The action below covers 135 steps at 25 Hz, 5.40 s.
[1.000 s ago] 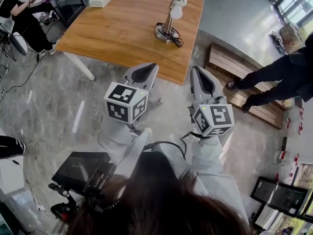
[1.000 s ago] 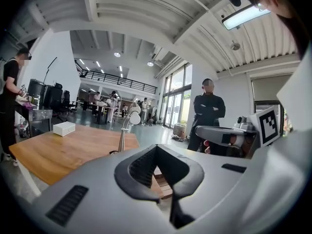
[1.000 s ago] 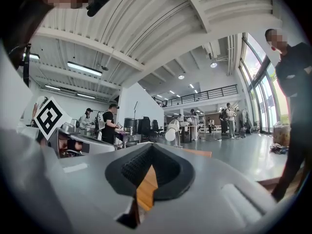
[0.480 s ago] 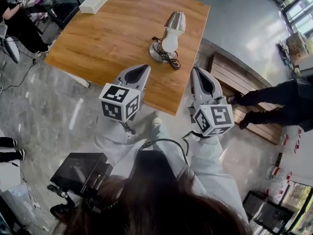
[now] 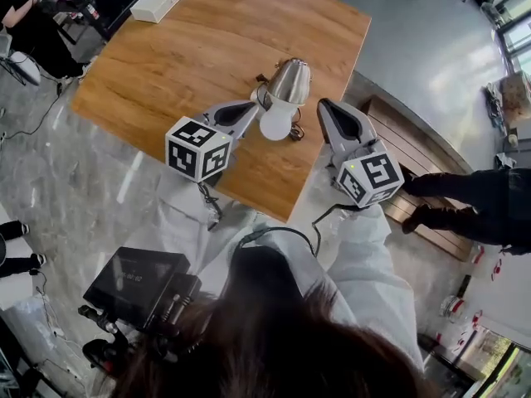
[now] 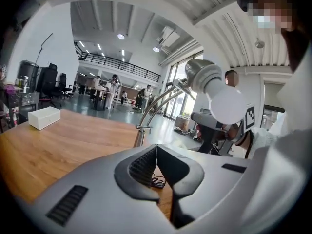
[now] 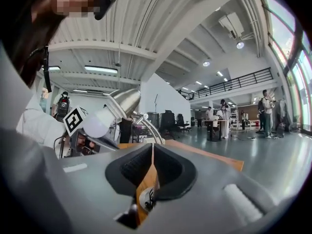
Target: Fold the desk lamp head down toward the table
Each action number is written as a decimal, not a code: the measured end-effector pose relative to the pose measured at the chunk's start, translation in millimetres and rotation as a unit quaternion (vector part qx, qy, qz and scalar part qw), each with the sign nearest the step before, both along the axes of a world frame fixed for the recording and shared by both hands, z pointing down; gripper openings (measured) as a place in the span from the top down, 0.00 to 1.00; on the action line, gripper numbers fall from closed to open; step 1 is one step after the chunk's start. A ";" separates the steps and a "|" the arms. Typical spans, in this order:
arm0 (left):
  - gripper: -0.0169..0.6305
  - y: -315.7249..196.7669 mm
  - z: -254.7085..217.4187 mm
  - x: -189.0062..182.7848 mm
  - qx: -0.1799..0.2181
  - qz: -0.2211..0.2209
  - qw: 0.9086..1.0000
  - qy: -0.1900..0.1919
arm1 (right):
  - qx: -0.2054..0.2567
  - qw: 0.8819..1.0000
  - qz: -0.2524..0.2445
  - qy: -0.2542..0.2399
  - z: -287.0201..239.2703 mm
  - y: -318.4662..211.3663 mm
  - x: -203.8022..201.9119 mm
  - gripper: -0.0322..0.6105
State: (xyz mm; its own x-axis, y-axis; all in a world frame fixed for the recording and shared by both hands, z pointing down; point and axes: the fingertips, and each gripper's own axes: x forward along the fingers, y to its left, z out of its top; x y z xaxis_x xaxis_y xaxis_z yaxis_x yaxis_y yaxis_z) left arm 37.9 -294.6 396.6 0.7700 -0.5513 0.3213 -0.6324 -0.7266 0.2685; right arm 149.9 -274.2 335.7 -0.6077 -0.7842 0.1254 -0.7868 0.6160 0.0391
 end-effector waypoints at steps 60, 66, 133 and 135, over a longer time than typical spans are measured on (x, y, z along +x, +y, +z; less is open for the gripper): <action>0.75 -111.1 61.2 67.2 -0.074 0.157 0.985 0.023 | 0.354 0.785 -0.202 0.466 109.1 -26.6 -72.8 0.75; 0.77 -114.7 77.0 66.4 -0.065 0.164 0.984 0.013 | 0.419 0.742 -0.191 0.486 140.5 -36.6 -70.5 0.75; 0.97 -17.6 -53.2 11.8 0.109 -0.082 0.991 0.008 | 0.004 0.996 0.085 0.014 -10.3 -18.6 -47.9 0.95; 0.97 -17.9 -54.5 12.3 0.110 -0.082 0.990 0.009 | 0.003 0.996 0.087 0.011 -10.6 -18.4 -46.2 0.95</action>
